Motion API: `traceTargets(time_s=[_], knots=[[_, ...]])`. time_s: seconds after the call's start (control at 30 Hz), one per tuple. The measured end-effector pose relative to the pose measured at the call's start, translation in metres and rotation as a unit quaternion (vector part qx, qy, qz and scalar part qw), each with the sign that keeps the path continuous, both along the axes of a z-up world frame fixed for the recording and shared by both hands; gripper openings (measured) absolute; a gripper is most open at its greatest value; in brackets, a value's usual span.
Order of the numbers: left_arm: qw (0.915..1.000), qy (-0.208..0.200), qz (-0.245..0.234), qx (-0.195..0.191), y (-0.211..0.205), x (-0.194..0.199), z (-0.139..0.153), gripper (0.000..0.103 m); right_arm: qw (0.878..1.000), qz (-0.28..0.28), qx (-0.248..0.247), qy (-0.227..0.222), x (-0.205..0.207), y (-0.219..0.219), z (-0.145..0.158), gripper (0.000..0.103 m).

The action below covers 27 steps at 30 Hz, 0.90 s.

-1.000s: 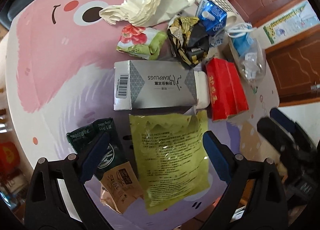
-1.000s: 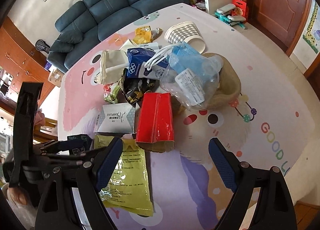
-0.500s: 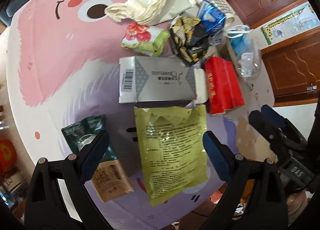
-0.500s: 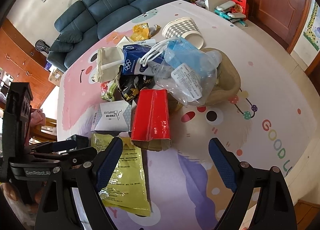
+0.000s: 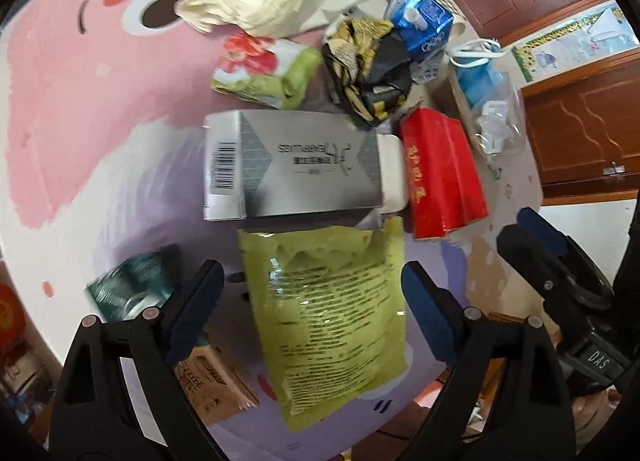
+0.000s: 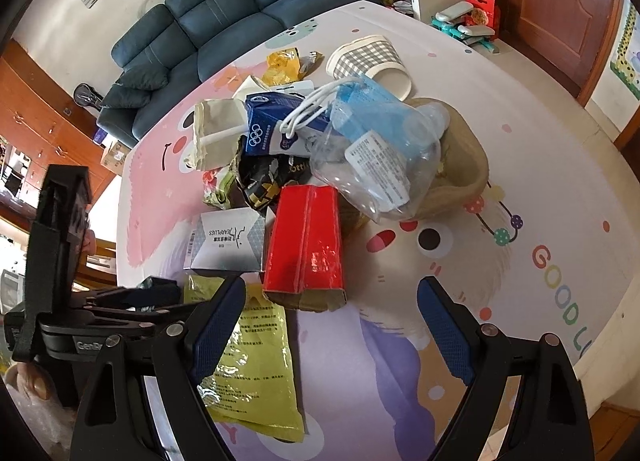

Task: Collect trash
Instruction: 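Grasp the yellow-green packet with the left tool while the right tool grasps the red box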

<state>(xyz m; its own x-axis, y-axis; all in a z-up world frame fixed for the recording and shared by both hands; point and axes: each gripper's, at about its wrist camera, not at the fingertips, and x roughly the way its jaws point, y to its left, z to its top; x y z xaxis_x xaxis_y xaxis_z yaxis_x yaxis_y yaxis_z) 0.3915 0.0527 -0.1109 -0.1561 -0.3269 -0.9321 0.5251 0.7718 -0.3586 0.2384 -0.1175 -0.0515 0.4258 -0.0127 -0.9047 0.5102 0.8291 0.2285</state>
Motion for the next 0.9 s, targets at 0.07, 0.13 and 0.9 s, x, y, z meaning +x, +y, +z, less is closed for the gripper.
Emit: traceTargets(time_s=[0.07, 0.13, 0.9], knots=[[0.9997, 0.026, 0.0, -0.004, 0.0, 0.001, -0.008, 0.069, 1.0, 0.001, 0.0, 0.001, 0.004, 0.0, -0.001, 0.089], [0.9992, 0.039, -0.001, -0.002, 0.001, 0.0, -0.015, 0.056, 1.0, 0.002, -0.002, 0.004, 0.009, 0.0, -0.004, 0.089], [0.9968, -0.073, 0.033, -0.002, 0.009, -0.047, 0.035, 0.0, 0.996, 0.026, 0.062, 0.051, 0.033, 0.001, -0.056, 0.014]])
